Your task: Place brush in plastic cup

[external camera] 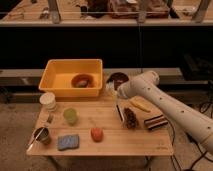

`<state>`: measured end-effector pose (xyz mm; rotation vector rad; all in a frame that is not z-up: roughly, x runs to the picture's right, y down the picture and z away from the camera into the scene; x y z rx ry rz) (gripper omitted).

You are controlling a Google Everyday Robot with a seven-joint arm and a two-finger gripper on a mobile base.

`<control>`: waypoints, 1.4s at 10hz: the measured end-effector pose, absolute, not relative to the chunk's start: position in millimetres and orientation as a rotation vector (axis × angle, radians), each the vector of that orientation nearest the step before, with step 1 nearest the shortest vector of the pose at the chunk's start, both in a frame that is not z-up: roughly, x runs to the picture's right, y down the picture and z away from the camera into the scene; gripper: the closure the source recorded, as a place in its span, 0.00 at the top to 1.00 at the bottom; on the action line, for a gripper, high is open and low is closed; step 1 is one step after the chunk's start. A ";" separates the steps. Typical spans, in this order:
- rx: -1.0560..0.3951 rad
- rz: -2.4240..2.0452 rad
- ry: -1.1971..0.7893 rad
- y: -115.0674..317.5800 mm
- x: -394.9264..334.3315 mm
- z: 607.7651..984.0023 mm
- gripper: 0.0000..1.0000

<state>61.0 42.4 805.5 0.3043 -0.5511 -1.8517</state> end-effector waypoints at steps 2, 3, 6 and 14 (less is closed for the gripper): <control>0.461 -2.000 -0.551 49.0 52.8 782.7 0.04; 0.524 -2.056 -0.544 50.3 47.9 773.3 0.04; 0.552 -2.096 -0.548 49.1 48.8 769.2 0.04; 0.936 -2.728 -0.504 54.7 -27.2 732.7 0.04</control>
